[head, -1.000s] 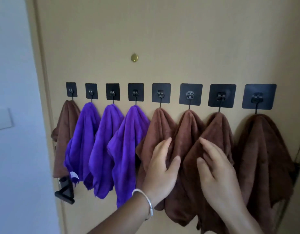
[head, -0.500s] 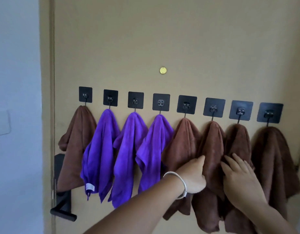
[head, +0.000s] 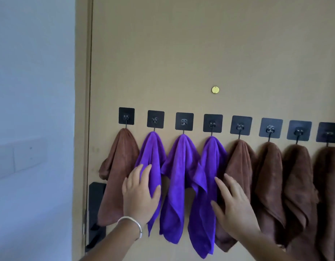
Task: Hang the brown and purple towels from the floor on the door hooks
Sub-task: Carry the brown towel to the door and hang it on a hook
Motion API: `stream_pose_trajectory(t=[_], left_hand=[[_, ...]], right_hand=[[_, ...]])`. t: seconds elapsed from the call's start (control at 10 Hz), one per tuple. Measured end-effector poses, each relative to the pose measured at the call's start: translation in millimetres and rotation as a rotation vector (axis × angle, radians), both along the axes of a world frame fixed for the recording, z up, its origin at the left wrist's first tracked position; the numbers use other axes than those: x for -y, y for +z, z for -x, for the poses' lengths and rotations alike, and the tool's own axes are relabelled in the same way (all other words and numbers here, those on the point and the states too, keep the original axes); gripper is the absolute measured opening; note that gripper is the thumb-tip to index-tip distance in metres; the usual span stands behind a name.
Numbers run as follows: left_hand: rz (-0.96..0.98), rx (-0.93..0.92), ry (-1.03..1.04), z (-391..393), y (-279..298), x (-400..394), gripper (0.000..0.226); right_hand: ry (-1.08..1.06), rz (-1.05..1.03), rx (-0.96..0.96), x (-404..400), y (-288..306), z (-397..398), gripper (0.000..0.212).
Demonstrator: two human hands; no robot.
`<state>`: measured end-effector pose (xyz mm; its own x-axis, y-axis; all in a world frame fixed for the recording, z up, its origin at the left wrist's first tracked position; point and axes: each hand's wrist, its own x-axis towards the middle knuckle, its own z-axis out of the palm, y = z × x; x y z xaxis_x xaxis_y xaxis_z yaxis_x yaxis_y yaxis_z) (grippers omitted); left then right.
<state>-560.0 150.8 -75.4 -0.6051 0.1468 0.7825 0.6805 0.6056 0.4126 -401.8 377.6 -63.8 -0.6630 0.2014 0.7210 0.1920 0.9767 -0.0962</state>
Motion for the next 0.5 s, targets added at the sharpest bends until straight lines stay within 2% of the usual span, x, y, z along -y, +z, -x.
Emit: stream_pose_trajectory(t=[0.1,0.2,0.3,0.5], left_hand=[[0.173,0.263,0.081,33.6,-28.3,21.8,0.078],[0.384,0.313,0.052,54.6,-45.3,26.8,0.077],[0.432,0.294,0.053,57.8,-47.7,25.4,0.076],[0.291,0.137,-0.015,27.4,-32.9,20.0,0.082]], right_hand=[[-0.078,-0.136,0.159,10.3,-10.6,16.0,0.08],[-0.184,-0.181,0.22,10.1,-9.8,23.9,0.079],[-0.248,-0.225,0.225,6.1,-8.4,24.0,0.077],[-0.205,-0.25,0.125,7.0,-12.9,-14.0,0.072]])
